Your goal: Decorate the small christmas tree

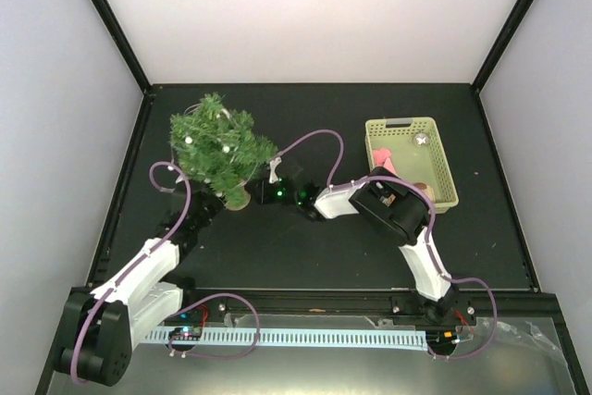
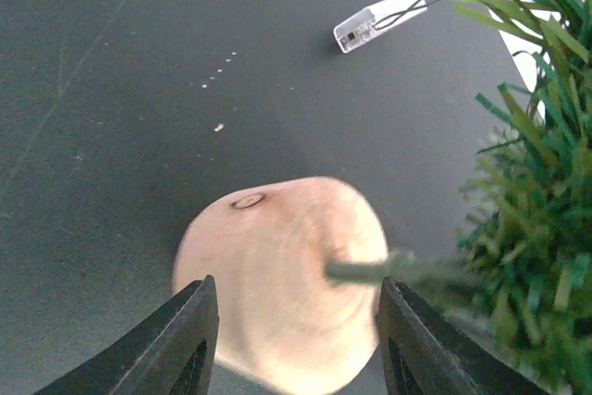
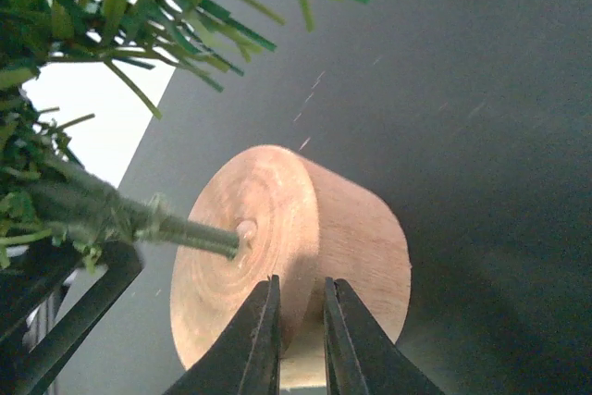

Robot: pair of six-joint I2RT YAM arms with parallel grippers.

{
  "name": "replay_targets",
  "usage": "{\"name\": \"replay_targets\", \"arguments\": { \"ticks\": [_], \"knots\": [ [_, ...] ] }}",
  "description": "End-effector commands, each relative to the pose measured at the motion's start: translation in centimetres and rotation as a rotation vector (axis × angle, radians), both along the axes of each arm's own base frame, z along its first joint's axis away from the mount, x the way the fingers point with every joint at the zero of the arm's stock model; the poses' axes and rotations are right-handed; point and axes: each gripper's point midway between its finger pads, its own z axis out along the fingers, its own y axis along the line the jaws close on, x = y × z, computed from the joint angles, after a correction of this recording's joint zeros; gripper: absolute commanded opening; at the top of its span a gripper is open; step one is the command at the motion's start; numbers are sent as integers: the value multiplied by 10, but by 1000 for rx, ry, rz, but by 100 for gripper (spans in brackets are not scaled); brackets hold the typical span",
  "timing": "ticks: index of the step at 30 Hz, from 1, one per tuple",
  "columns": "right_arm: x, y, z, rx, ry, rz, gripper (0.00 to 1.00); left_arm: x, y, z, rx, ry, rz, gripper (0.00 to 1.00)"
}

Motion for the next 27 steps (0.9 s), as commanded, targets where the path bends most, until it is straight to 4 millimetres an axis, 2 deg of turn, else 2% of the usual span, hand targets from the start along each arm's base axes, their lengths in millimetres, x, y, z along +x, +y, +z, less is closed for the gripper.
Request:
{"name": "replay_targets", "arguments": {
  "ticks": [1,6,10,14,16,18,20,24,27],
  "knots": [
    [-42,17,5,24,48,98,15,3,10,5,-13,7,70,50],
    [-44,1,17,8,-7,61,18,-6,17,-11,-47,65,137,49],
    [-37,-15,31,-25,-90,45,25,-6,20,-14,-55,55,155,49],
    [-24,-38,43,-27,-154,40,28,-6,14,-16,-89,77,138,47],
    [-19,-50,48,-21,-174,32,29,-15,12,-19,-109,147,146,47],
    [-18,-58,51,-36,-194,30,30,-28,14,-20,-144,233,193,50],
    [-18,-61,53,-49,-213,31,30,-37,11,-17,-219,278,236,56],
    [-20,-59,55,-23,-213,34,30,-41,-6,-15,-440,223,246,54],
    [-22,-58,56,-9,-212,41,30,-38,1,-12,-476,115,276,52]
  ]
}}
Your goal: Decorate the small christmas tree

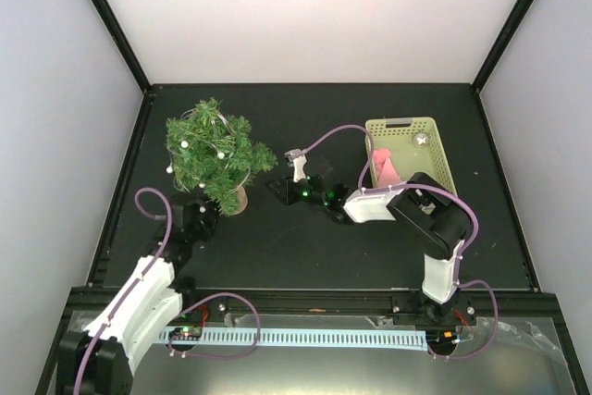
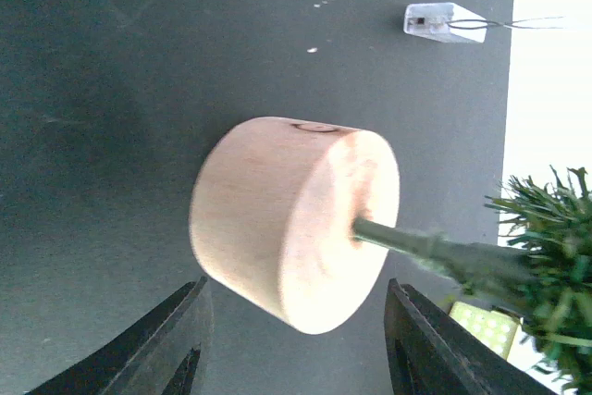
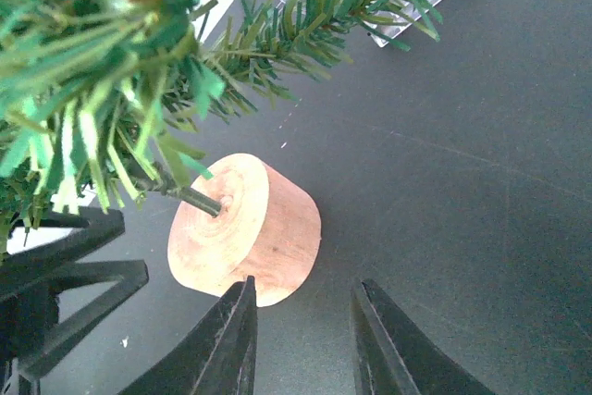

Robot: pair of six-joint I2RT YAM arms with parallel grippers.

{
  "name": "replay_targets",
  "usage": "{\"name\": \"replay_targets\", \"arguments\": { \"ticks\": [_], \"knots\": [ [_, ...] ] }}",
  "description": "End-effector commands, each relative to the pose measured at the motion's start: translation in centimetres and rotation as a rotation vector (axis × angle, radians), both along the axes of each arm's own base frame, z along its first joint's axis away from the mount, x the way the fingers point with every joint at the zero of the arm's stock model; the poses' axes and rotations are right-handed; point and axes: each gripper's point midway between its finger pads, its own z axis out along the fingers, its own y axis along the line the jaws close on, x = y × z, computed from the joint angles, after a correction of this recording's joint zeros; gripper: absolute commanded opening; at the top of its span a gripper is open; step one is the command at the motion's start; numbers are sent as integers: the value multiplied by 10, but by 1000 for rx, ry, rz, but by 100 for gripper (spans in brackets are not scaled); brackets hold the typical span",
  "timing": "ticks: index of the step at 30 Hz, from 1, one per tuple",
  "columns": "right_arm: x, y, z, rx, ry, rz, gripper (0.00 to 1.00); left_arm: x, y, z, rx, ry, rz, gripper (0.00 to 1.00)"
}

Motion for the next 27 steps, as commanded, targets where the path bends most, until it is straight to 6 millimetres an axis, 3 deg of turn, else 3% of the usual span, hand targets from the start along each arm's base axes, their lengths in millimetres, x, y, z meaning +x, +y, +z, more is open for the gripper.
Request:
{"name": "replay_targets", "arguments": {
  "ticks": [1,5,9,13,18,22,27],
  "knots": [
    [-2,3,17,42,-62,18,30,-2,4,-1,-115,-55,97,52],
    [0,-2,21,32,-90,4,30,5,9,8,-86,-91,118,53],
    [16,-12,32,31,-126,0,31,16,3,10,-101,-115,93,53],
    [38,-22,52,109,-150,51,32,20,-5,-6,-102,-59,56,51],
    [68,-44,56,100,-158,16,33,20,-10,-25,-81,22,11,50],
    [79,-47,64,72,-197,31,34,33,11,-22,27,-23,61,47],
    [87,-29,73,30,-330,178,35,48,40,-10,160,-34,85,46]
  ]
}}
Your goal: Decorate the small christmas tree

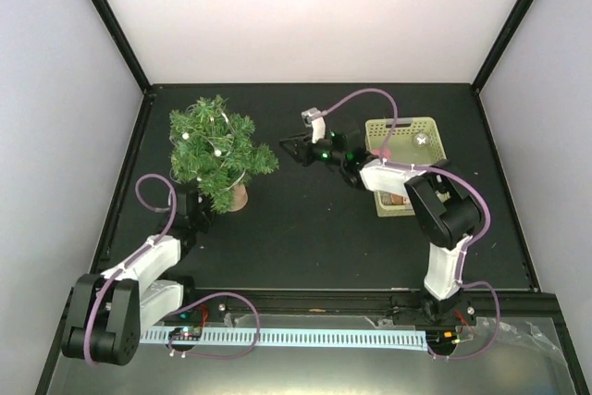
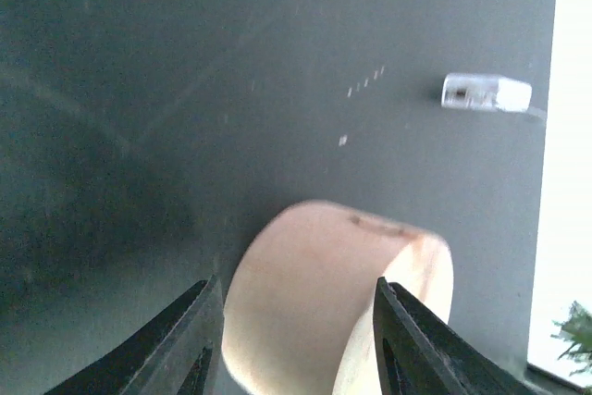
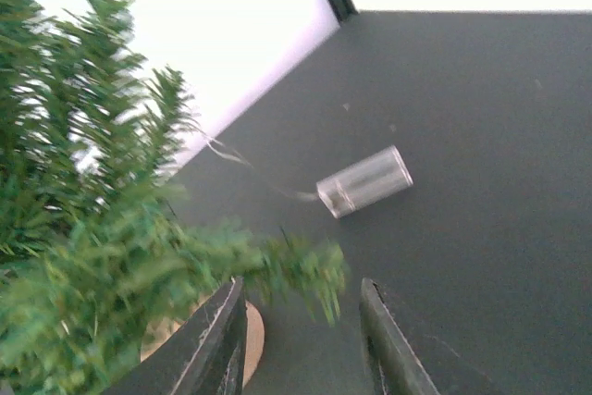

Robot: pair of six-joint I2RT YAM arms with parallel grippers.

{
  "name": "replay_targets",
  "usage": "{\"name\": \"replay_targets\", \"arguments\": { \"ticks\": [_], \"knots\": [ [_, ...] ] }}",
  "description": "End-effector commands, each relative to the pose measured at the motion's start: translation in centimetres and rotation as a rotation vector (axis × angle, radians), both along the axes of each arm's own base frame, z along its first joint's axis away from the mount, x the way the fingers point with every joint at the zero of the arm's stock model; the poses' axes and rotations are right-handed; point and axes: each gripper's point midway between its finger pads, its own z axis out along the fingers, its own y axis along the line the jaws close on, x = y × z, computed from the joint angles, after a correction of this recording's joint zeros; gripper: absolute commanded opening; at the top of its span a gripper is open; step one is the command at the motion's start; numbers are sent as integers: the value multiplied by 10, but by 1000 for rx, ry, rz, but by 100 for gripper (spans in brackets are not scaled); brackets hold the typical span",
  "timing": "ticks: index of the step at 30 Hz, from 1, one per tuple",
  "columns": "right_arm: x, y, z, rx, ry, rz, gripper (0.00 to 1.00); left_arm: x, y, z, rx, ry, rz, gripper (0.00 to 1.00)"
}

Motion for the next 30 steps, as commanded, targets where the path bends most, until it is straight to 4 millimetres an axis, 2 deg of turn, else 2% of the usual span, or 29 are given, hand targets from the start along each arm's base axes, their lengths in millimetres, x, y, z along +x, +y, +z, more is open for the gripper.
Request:
{"name": "replay_targets", "arguments": {
  "ticks": [1,4,7,9,10,11,12,13,16,20,23,30],
  "knots": [
    [9,18,10,-63,-178,162,36,23,29,19,151,-32,20,46],
    [20,22,11,-104,-261,255,38,33,37,16,167,-3,-11,46],
    [43,25,14,-156,-273,260,42,40,40,12,137,22,-53,46],
    [67,27,11,-195,-207,222,42,45,40,13,116,24,-83,46],
    [84,31,25,-190,-185,187,42,45,43,13,119,28,-81,46],
    [95,34,23,-191,-123,157,42,45,45,14,125,27,-77,46],
    [105,37,20,-180,-58,128,42,46,46,16,131,20,-73,46],
    [112,42,7,-169,20,109,42,46,49,18,139,11,-66,47],
    [128,53,-5,-66,176,39,41,46,57,20,136,3,-20,49],
    [142,65,-18,37,258,-42,42,51,58,19,54,-9,6,46],
    [149,77,-25,53,284,-86,48,51,57,22,43,-24,6,46],
    [148,121,-32,81,233,-77,58,44,61,27,35,-24,22,48]
  ]
}}
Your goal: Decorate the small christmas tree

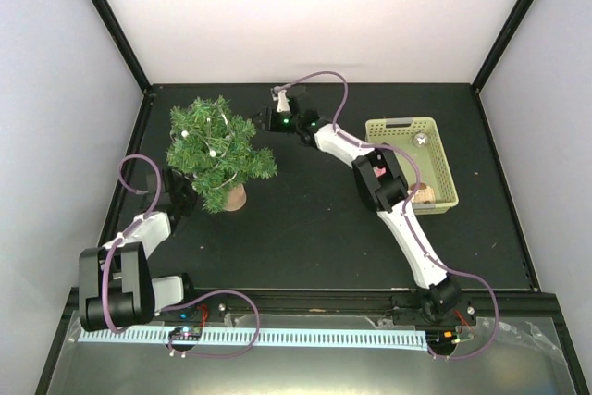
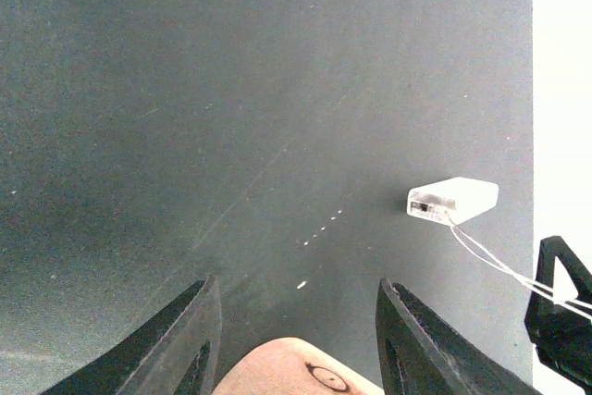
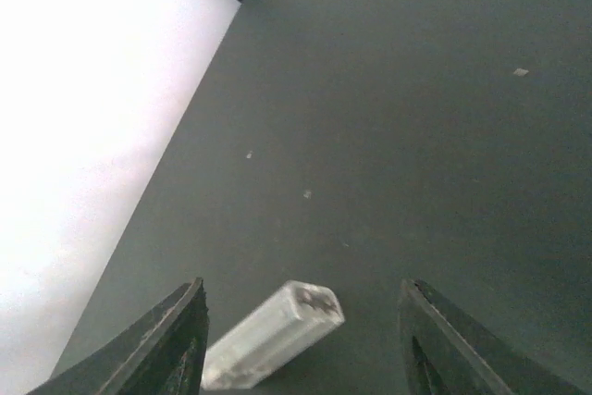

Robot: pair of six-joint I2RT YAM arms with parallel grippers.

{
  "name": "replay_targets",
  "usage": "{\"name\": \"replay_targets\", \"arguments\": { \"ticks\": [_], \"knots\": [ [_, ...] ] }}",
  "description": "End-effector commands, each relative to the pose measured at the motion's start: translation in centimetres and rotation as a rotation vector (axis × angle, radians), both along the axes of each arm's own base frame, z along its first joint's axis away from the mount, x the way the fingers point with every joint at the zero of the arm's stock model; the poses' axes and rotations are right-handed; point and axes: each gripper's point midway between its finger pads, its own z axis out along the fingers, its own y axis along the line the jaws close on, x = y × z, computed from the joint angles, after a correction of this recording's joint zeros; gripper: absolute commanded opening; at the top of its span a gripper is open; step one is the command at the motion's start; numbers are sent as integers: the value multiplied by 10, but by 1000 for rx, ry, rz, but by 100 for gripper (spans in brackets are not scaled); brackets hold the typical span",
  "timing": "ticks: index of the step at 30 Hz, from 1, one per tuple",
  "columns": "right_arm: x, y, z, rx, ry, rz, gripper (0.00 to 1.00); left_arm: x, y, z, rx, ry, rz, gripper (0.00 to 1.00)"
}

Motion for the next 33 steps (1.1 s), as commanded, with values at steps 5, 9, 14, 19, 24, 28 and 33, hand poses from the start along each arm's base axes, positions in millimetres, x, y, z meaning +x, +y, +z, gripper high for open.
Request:
{"name": "replay_targets", "arguments": {
  "ticks": [5,9,14,19,24,28,33],
  "knots": [
    [8,41,27,97,-115,-53,61,-3,-10,16,-77,-39,-32,48],
    [4,55,14,127,-95,-58,64,-11,-13,13,-88,-31,-40,48],
    [4,56,-6,41,-39,-117,65,-17,-20,14,-123,-29,-55,48],
    [-14,58,-32,-41,26,-141,65,-23,-24,19,-149,-34,-56,49],
    [-19,57,-40,-121,46,-171,63,-27,-22,28,-133,-56,-42,49],
    [-23,44,-48,-184,62,-210,61,-30,-22,32,-128,-63,-41,49],
    [-22,43,-49,-217,62,-218,57,-32,-24,32,-142,-62,-41,49]
  ]
}}
